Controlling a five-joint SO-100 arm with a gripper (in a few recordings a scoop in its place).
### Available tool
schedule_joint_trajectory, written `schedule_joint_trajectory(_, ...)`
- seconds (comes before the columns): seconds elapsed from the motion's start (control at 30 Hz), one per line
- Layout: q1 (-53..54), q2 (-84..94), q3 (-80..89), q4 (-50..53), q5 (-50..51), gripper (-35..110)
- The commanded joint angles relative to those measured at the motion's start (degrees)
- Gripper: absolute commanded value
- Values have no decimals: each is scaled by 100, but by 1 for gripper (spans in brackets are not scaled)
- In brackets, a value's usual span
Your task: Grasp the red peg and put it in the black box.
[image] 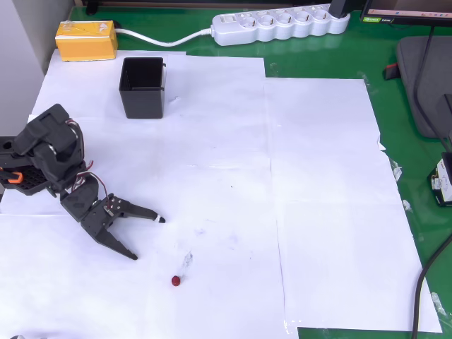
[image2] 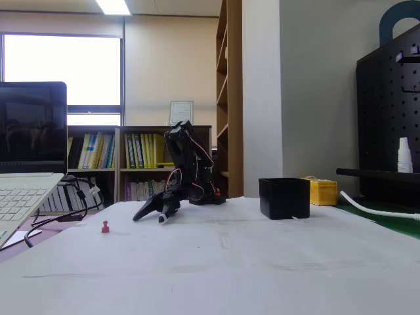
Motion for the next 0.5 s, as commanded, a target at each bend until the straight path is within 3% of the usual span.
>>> schedule_joint_trajectory(0.0, 141, -53, 158, -70, -26, 39)
schedule_joint_trajectory(0.47, 132, -18, 650, 202, -70, 47)
